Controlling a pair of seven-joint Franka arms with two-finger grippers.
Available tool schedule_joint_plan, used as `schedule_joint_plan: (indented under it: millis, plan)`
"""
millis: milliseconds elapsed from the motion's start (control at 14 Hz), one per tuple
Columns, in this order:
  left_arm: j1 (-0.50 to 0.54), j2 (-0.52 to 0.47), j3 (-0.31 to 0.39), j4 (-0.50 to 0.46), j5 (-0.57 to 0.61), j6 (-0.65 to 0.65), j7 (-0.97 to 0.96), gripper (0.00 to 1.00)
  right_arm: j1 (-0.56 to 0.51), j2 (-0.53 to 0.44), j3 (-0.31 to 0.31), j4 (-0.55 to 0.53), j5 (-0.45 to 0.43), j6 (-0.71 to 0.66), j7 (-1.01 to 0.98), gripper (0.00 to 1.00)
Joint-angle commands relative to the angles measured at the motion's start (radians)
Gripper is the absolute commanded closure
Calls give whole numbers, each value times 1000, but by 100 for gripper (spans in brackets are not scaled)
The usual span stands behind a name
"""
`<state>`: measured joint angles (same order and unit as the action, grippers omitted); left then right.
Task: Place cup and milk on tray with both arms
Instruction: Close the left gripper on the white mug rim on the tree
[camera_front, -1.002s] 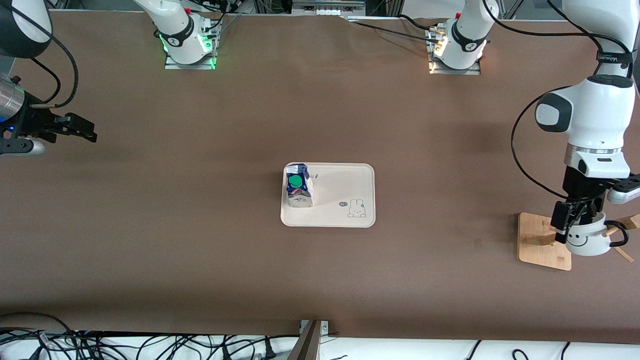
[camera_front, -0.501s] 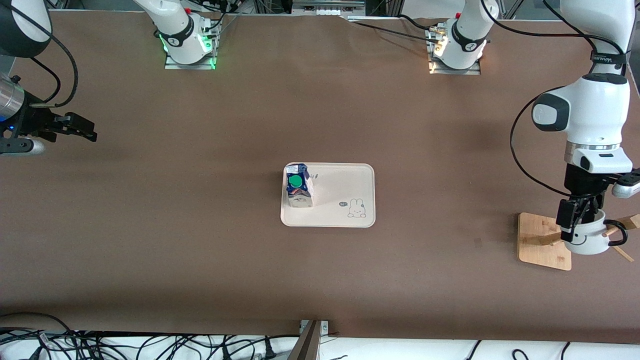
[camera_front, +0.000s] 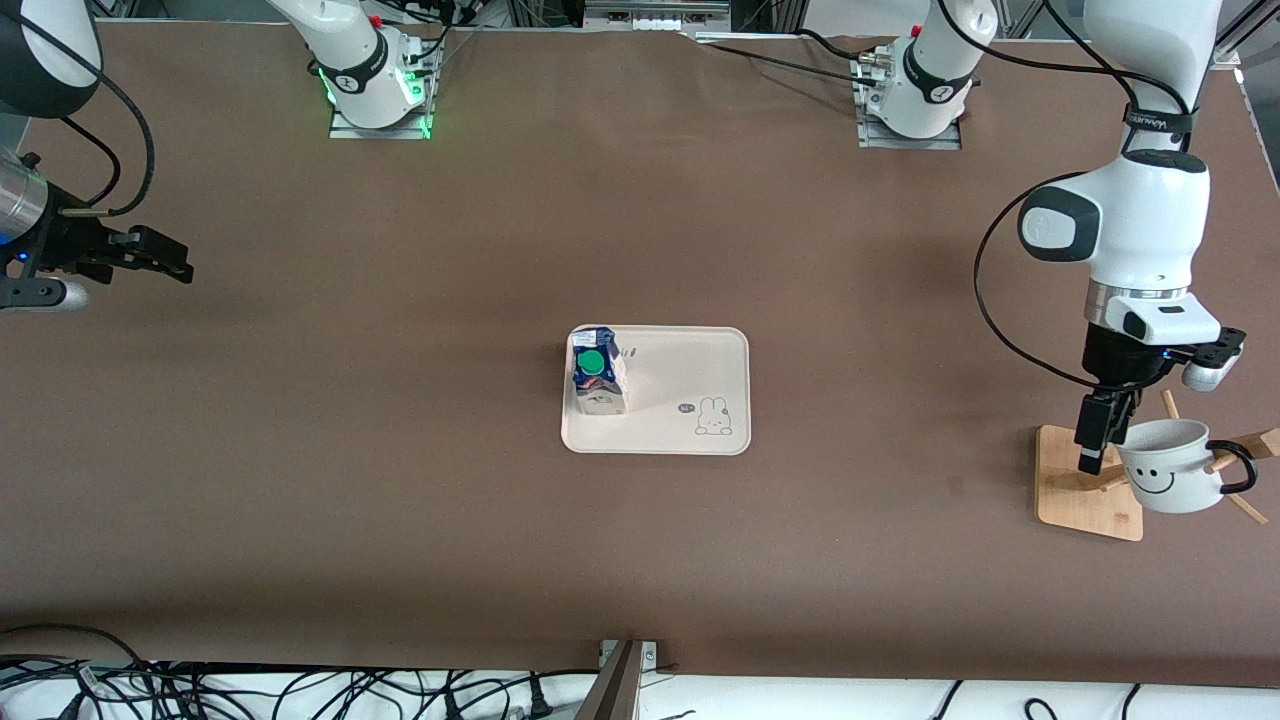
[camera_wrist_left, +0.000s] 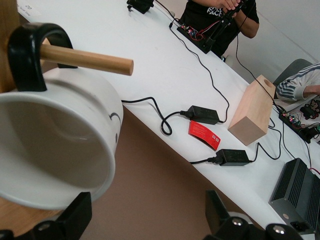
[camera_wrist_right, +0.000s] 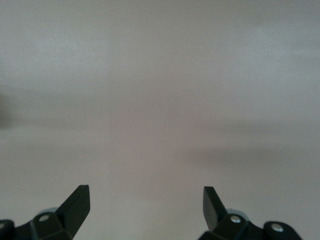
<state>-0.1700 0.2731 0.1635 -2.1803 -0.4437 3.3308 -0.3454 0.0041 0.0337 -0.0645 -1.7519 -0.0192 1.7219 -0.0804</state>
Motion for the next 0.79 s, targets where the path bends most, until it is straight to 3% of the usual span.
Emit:
schedule_joint_plan:
  millis: [0, 716]
  plan:
    - [-6, 12, 5, 20, -18, 12, 17, 0, -16, -5, 17, 0, -4, -15, 10, 0]
    - [3, 6, 30, 43, -20, 12, 238, 0, -18, -5, 15, 2, -2, -10, 10, 0]
